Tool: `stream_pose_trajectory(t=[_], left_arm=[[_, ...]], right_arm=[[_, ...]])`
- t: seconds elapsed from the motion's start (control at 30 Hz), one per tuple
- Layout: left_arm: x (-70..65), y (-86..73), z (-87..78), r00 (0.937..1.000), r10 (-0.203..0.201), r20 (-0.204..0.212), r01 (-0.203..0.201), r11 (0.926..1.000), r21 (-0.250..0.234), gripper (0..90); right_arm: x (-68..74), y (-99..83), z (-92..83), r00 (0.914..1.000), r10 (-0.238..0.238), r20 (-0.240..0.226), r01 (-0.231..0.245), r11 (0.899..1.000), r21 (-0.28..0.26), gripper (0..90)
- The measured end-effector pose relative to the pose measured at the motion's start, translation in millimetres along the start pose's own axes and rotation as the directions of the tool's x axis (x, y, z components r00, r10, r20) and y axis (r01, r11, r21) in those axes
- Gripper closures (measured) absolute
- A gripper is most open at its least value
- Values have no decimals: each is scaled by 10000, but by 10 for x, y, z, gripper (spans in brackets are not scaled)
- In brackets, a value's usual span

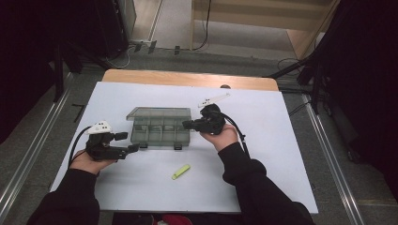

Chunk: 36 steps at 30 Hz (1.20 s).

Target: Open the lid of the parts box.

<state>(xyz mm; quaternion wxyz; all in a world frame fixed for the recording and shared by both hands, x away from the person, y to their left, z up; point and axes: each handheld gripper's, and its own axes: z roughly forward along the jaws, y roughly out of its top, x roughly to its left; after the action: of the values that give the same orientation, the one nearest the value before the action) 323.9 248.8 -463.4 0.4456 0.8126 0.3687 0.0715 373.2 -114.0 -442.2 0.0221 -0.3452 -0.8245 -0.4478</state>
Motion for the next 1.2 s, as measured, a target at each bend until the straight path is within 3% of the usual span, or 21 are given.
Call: stream_pose_trajectory(t=[0.1,0.23,0.27,0.43,0.57,0.73,0.93,1.03,1.2], left_arm=[[39,38,18,10000,37,-35,-37,10000,-3,246],[127,90,33,9997,-257,-5,257,9997,-18,247],[157,103,42,9995,-263,-157,264,9996,80,257],[211,145,63,9995,16,-320,-14,10000,67,262],[292,203,90,9993,-90,-369,94,9999,123,262],[399,246,153,9986,-505,-143,507,9985,199,263],[467,306,183,9989,-240,-399,243,9997,72,286],[484,331,207,9973,281,-686,-294,9994,-181,324],[532,392,279,9972,209,-725,-207,9998,30,352]], right_arm=[[0,9,-2,10000,-16,-12,16,10000,-24,900],[-1,15,-5,10000,19,-15,-19,10000,-18,900],[-1,18,-6,10000,35,-18,-35,10000,-18,900],[-7,39,-12,10000,10,-1,-10,10000,-72,900],[-17,48,-8,10000,40,-27,-41,10000,-64,900],[-22,53,-10,10000,30,-21,-31,10000,-91,900],[-31,52,-1,10000,75,-14,-75,10000,-61,900],[-34,54,-1,10000,73,-17,-73,9999,-76,900],[-44,60,-12,9999,101,-26,-101,9999,-125,900]])
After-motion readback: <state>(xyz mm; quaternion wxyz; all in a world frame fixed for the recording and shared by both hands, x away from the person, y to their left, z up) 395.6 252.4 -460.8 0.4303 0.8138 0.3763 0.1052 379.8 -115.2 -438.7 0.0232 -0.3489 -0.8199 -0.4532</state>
